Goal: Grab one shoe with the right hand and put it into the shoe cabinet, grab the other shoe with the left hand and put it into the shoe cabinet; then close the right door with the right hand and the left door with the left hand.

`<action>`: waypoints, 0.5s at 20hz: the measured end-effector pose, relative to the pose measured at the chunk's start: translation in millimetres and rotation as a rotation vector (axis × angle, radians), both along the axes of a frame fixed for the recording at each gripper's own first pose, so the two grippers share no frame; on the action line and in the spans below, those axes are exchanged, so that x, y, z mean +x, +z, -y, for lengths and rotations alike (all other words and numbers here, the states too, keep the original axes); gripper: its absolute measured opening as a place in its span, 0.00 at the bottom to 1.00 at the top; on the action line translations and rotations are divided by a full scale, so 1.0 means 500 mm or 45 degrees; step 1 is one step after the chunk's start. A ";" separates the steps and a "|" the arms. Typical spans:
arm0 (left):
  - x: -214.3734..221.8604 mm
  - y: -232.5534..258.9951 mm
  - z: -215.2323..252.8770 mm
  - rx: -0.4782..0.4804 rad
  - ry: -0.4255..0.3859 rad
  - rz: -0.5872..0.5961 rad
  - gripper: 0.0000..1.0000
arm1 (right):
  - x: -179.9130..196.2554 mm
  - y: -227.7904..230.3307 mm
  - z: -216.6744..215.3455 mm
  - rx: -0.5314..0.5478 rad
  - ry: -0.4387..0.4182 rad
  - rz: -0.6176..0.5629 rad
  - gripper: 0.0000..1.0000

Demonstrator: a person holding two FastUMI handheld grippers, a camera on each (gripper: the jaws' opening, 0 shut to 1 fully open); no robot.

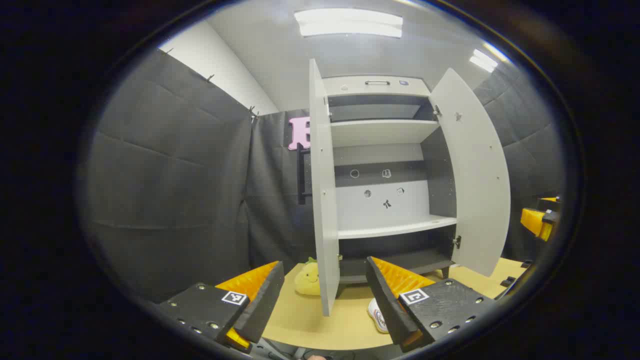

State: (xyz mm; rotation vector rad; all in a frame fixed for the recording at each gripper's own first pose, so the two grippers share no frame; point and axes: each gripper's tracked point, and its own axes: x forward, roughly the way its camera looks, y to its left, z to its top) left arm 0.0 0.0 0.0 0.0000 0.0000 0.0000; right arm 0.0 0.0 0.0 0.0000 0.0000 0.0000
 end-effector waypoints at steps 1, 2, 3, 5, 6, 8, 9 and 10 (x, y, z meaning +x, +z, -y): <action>0.000 0.003 0.000 0.003 -0.002 0.003 0.94 | -0.001 0.000 0.000 0.002 -0.004 0.000 0.98; 0.000 0.004 0.000 0.006 -0.004 0.008 0.94 | -0.002 -0.001 0.000 0.001 -0.006 0.000 0.98; 0.002 0.005 0.000 0.009 -0.004 0.010 0.94 | -0.004 0.000 -0.001 -0.003 -0.007 0.000 0.97; 0.001 0.004 0.000 0.009 -0.002 0.010 0.94 | -0.004 0.003 -0.001 -0.012 -0.008 0.006 0.97; 0.001 0.003 0.001 0.007 -0.003 0.006 0.94 | -0.004 0.003 0.000 -0.014 -0.010 0.008 0.98; 0.003 0.002 0.002 0.005 -0.008 0.007 0.94 | -0.002 0.008 -0.001 -0.011 -0.012 0.013 0.97; 0.004 0.004 0.002 0.010 -0.007 0.009 0.94 | 0.000 0.009 -0.002 -0.011 -0.011 0.014 0.97; 0.004 0.002 0.002 0.016 -0.007 0.011 0.94 | 0.000 0.009 -0.002 -0.012 -0.011 0.016 0.98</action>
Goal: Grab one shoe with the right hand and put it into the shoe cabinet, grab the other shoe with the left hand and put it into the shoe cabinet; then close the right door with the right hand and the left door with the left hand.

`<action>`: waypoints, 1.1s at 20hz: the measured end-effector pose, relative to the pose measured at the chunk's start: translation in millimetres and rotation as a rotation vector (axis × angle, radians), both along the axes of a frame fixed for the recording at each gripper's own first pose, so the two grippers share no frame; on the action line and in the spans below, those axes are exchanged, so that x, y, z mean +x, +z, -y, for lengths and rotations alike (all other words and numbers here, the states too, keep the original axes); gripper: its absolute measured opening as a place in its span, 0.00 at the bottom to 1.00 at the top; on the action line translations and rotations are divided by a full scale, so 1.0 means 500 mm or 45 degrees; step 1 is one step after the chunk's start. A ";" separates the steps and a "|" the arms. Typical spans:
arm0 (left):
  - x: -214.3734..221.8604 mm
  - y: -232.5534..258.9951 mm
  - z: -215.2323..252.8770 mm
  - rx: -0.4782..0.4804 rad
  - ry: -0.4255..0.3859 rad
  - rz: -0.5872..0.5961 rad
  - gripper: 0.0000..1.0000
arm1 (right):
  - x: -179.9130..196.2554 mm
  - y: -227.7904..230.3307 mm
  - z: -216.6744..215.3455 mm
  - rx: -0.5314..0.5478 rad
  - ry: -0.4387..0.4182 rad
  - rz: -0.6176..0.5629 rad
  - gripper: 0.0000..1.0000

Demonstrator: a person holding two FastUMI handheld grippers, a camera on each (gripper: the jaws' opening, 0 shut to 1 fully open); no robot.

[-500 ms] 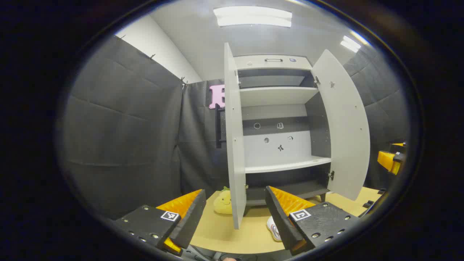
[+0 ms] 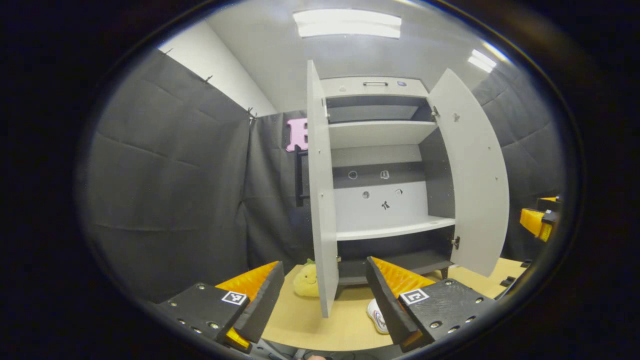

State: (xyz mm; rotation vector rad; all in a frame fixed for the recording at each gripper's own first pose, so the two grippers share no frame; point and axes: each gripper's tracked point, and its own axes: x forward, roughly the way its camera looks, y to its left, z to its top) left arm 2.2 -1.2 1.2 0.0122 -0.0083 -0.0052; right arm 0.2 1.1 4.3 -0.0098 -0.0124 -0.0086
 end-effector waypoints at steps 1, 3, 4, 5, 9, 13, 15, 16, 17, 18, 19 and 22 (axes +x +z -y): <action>0.002 0.001 0.000 0.002 0.001 0.002 0.94 | 0.001 0.001 -0.001 -0.003 0.000 0.001 0.98; 0.003 0.003 0.002 0.004 -0.001 0.005 0.94 | 0.003 0.000 -0.003 -0.004 0.002 0.000 0.97; 0.004 0.004 0.002 0.005 -0.002 0.006 0.94 | 0.005 -0.002 -0.004 -0.002 0.004 -0.001 0.97; 0.005 0.004 0.004 0.007 -0.002 0.007 0.94 | 0.009 -0.002 -0.006 0.000 0.006 -0.002 0.97; 0.018 0.003 0.002 0.014 0.003 0.009 0.94 | 0.036 -0.010 -0.021 -0.002 0.026 -0.014 0.97; 0.029 -0.003 -0.003 0.023 0.022 0.002 0.94 | 0.097 -0.033 -0.053 0.006 0.071 -0.048 0.97; 0.039 -0.010 -0.004 0.026 0.031 -0.007 0.94 | 0.134 -0.053 -0.068 0.000 0.091 -0.079 0.97; 0.045 -0.014 -0.005 0.028 0.037 -0.010 0.94 | 0.153 -0.067 -0.075 -0.002 0.101 -0.097 0.97; 0.048 -0.015 -0.006 0.032 0.044 -0.014 0.94 | 0.171 -0.077 -0.085 -0.004 0.115 -0.114 0.98; 0.054 -0.020 -0.007 0.037 0.051 -0.019 0.94 | 0.189 -0.091 -0.092 -0.004 0.129 -0.129 0.97; 0.058 -0.022 -0.009 0.044 0.061 -0.025 0.94 | 0.206 -0.104 -0.098 -0.005 0.142 -0.150 0.98; 0.073 -0.030 -0.013 0.053 0.091 -0.035 0.94 | 0.257 -0.155 -0.118 -0.005 0.172 -0.225 0.98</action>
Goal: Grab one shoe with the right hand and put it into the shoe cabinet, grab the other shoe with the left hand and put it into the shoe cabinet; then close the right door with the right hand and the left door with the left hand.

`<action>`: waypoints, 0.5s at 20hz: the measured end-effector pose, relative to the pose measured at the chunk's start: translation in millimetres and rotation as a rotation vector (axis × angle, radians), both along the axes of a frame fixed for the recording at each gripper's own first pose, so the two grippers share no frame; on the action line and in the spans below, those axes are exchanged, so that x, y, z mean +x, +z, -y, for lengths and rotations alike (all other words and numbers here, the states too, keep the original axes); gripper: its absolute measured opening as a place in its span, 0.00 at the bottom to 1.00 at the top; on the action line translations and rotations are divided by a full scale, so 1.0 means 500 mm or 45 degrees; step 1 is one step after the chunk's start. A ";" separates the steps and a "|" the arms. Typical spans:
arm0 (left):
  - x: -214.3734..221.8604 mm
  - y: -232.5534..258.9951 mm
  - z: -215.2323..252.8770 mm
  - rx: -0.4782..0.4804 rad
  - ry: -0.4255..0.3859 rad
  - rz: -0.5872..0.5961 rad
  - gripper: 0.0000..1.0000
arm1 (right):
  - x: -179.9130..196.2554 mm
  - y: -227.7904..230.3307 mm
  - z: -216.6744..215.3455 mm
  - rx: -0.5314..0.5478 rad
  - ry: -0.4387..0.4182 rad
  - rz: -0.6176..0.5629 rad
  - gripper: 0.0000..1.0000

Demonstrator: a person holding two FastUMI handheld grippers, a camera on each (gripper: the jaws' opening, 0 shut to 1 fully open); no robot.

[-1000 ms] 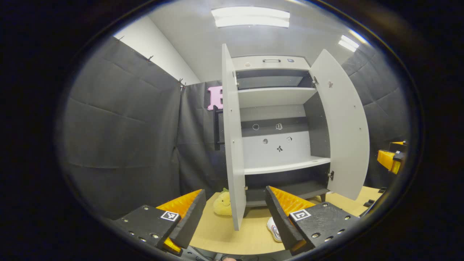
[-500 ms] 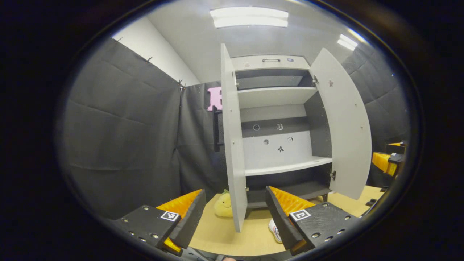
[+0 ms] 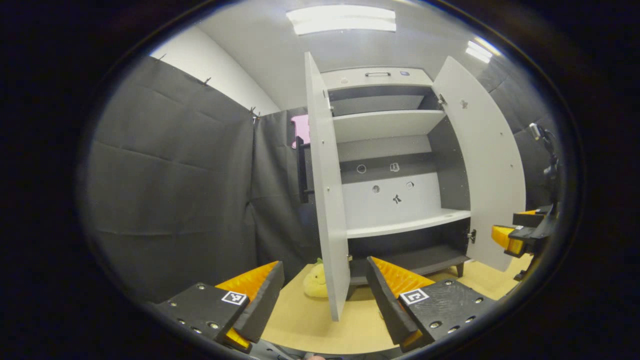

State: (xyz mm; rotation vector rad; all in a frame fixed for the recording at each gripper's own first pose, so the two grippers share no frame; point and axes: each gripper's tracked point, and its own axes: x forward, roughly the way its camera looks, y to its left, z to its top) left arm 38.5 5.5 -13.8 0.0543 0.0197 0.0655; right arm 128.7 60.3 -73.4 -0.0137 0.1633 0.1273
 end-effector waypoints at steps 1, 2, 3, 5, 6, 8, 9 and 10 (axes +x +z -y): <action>0.004 -0.002 -0.002 0.002 0.011 -0.006 0.94 | 0.016 -0.017 -0.009 0.002 0.014 -0.024 0.98; 0.009 -0.006 -0.005 0.005 0.021 -0.010 0.94 | 0.034 -0.038 -0.020 -0.001 0.033 -0.053 0.98; 0.015 -0.009 -0.006 0.008 0.031 -0.015 0.94 | 0.049 -0.058 -0.031 -0.005 0.054 -0.085 0.98; 0.023 -0.013 -0.007 0.016 0.051 -0.023 0.94 | 0.075 -0.104 -0.050 -0.015 0.096 -0.150 0.98; 0.028 -0.016 -0.009 0.020 0.061 -0.026 0.94 | 0.088 -0.127 -0.061 -0.022 0.115 -0.181 0.98; 0.035 -0.021 -0.011 0.030 0.081 -0.034 0.94 | 0.110 -0.176 -0.082 -0.038 0.151 -0.253 0.97; 0.042 -0.022 -0.013 0.036 0.093 -0.037 0.94 | 0.118 -0.201 -0.091 -0.046 0.166 -0.293 0.98; 0.044 -0.026 -0.016 0.042 0.106 -0.042 1.00 | 0.126 -0.228 -0.101 -0.054 0.179 -0.332 0.97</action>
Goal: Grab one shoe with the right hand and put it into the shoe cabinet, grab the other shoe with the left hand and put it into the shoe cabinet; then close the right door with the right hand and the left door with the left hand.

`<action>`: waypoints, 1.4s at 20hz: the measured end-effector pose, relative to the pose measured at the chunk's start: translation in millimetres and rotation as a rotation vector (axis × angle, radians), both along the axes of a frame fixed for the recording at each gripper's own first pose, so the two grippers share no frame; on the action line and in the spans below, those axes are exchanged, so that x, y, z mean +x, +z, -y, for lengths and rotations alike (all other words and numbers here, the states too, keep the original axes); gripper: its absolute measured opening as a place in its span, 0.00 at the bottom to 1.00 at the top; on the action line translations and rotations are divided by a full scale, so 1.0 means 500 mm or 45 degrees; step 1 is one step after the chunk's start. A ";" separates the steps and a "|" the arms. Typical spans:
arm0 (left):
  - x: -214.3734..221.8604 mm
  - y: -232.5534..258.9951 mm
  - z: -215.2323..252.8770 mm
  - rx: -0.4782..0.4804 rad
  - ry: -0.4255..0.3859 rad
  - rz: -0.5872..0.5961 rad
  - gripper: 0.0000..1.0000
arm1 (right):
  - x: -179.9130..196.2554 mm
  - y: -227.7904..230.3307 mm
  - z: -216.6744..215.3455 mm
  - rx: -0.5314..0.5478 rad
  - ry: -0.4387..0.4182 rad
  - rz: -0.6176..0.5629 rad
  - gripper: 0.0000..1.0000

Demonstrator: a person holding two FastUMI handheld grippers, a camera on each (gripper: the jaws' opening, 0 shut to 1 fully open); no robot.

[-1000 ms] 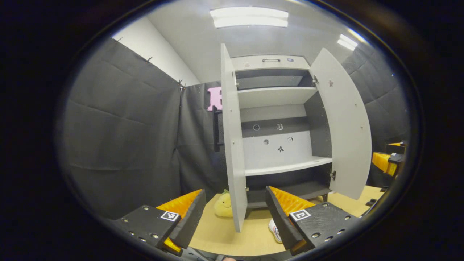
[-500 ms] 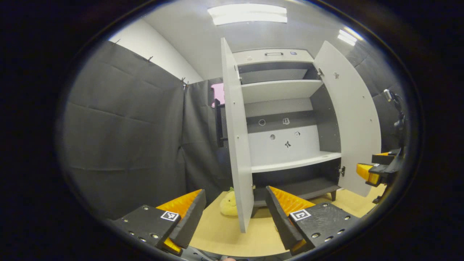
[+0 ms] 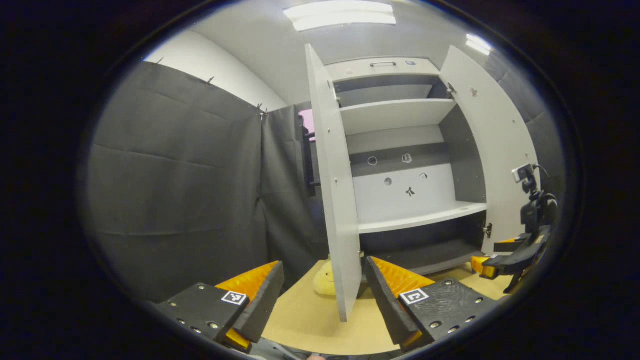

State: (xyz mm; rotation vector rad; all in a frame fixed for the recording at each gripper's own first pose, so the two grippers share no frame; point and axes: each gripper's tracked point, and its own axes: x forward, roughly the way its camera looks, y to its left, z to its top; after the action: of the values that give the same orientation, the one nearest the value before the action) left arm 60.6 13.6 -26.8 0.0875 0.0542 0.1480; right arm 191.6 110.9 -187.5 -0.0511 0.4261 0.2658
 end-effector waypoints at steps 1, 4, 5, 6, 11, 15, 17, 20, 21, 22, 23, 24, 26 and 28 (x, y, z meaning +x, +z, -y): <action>0.002 -0.001 -0.002 0.004 0.011 -0.006 1.00 | 0.006 -0.024 -0.007 -0.010 0.013 -0.038 0.98; 0.005 -0.013 -0.010 0.014 0.046 -0.024 1.00 | 0.012 -0.100 -0.023 -0.035 0.043 -0.151 0.97; 0.003 -0.013 -0.013 0.017 0.057 -0.029 1.00 | 0.011 -0.124 -0.029 -0.042 0.053 -0.193 0.98; -0.002 -0.017 -0.018 0.019 0.070 -0.035 1.00 | 0.008 -0.149 -0.034 -0.051 0.064 -0.232 0.98; -0.018 -0.030 -0.044 0.017 0.130 -0.070 1.00 | -0.010 -0.251 -0.058 -0.087 0.102 -0.396 0.98; -0.032 -0.030 -0.061 0.013 0.169 -0.094 0.94 | -0.025 -0.324 -0.073 -0.123 0.120 -0.525 0.93; -0.047 -0.021 -0.070 0.010 0.191 -0.071 0.94 | -0.027 -0.347 -0.074 -0.155 0.114 -0.562 0.93; -0.058 -0.029 -0.082 0.011 0.210 -0.084 1.00 | -0.020 -0.367 -0.074 -0.206 0.104 -0.578 0.82; -0.062 -0.025 -0.087 0.014 0.217 -0.079 1.00 | -0.017 -0.372 -0.073 -0.227 0.098 -0.583 0.78; -0.064 -0.020 -0.092 0.015 0.221 -0.072 1.00 | -0.013 -0.376 -0.067 -0.256 0.085 -0.584 0.77; -0.067 -0.019 -0.093 0.015 0.224 -0.067 1.00 | -0.011 -0.376 -0.067 -0.282 0.078 -0.583 0.71; -0.066 -0.018 -0.094 0.015 0.221 -0.066 1.00 | -0.012 -0.378 -0.066 -0.312 0.082 -0.577 0.66; -0.066 -0.021 -0.093 0.020 0.212 -0.067 1.00 | -0.007 -0.394 -0.056 -0.412 0.091 -0.545 0.66; -0.063 -0.017 -0.093 0.029 0.208 -0.064 1.00 | -0.005 -0.374 -0.050 -0.427 0.073 -0.531 0.42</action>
State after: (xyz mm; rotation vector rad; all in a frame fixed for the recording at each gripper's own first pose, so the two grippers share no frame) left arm 29.0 60.1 -35.4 0.1095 0.1097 0.3093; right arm 189.0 135.8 -374.5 -0.3406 0.8821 0.2594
